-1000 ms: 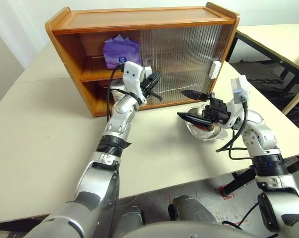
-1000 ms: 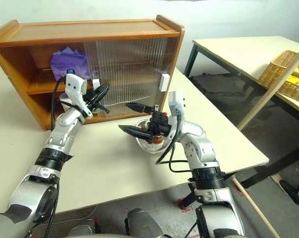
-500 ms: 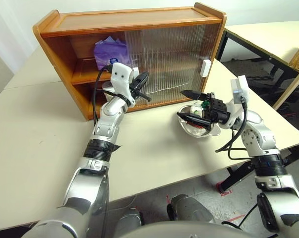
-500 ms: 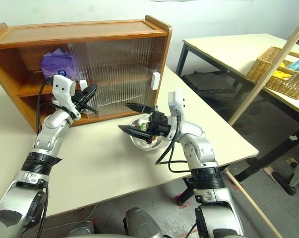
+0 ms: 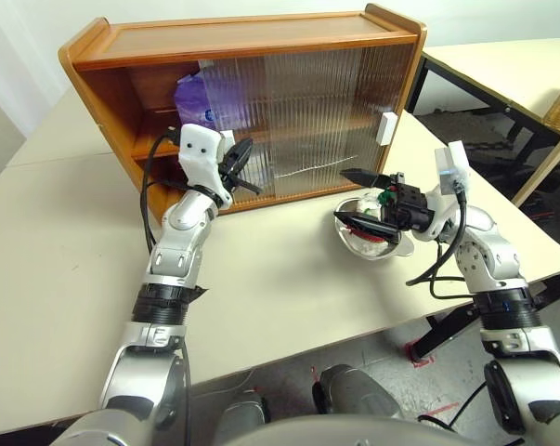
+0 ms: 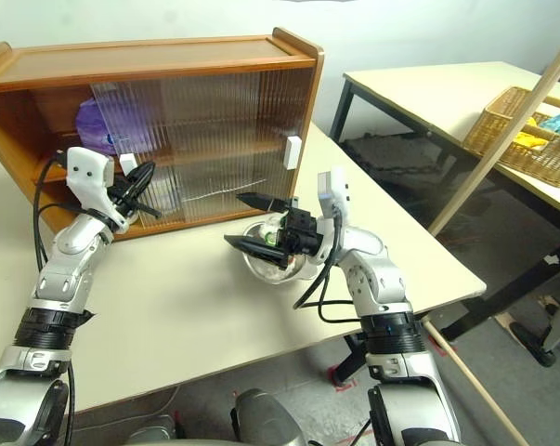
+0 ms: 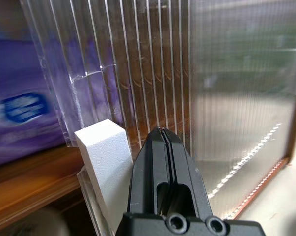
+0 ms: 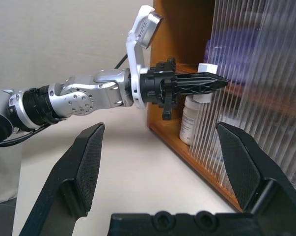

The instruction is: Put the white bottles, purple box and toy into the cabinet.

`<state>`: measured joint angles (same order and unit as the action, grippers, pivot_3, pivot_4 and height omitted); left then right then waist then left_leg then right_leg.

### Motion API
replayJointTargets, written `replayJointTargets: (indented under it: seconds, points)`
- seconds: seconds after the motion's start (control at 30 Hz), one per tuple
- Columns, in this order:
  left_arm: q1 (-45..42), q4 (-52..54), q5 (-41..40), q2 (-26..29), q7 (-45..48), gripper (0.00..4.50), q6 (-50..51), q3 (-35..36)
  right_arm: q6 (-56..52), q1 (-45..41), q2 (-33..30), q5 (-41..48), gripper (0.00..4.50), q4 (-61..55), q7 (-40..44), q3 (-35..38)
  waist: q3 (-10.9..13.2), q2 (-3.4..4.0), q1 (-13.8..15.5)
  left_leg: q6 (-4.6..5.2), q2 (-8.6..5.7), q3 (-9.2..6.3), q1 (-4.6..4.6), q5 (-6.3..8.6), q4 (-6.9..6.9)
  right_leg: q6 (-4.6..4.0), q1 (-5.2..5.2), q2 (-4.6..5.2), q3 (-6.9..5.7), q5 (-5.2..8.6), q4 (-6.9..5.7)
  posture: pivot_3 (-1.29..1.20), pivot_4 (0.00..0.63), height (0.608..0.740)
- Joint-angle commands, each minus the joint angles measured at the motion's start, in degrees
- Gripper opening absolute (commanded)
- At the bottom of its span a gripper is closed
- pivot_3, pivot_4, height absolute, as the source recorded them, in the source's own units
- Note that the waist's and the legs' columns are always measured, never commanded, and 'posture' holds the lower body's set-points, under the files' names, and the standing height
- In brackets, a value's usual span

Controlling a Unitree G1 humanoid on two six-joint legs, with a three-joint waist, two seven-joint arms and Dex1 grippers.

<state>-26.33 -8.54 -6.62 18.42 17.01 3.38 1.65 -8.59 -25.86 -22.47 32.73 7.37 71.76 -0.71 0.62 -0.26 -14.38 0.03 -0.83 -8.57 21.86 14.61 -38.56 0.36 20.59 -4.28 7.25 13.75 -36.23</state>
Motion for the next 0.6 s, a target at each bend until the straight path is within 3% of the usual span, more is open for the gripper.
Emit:
replayJointTargets:
  seconds: [0.03, 0.33, 0.6]
  points:
    - [2.8, 2.3, 0.4, 1.2, -2.1, 0.08, 2.8, 3.0, 0.4, -0.9, 0.0, -0.1, 4.50, 1.0, 1.3, 0.1, 0.0, 0.00, 0.0, -0.01, 0.01, -0.06, 0.00, 0.01, 0.00, -0.01, 0.01, 0.02, 0.02, 0.00, 0.00, -0.24, 0.000, 0.740]
    - [9.8, 10.0, -0.1, 2.9, -3.5, 0.08, 6.2, 6.9, 0.7, -2.5, 0.6, -0.2, 4.50, 3.2, 4.0, -0.3, 0.0, 0.01, 0.5, -0.18, 0.05, -0.12, -0.03, 0.09, 0.27, -0.25, 0.13, 0.01, 0.01, 0.11, 0.00, -0.21, 0.000, 0.740]
    - [12.4, 10.9, -0.1, 5.6, -4.0, 0.08, 6.8, 10.7, 0.9, -3.1, 1.4, -1.0, 4.50, 4.4, 4.4, -0.9, 0.0, 0.01, 2.8, -0.41, 0.17, -0.11, -0.09, -0.06, 0.66, -0.70, 0.26, -0.14, -0.07, 0.02, -0.02, -0.19, 0.000, 0.740]
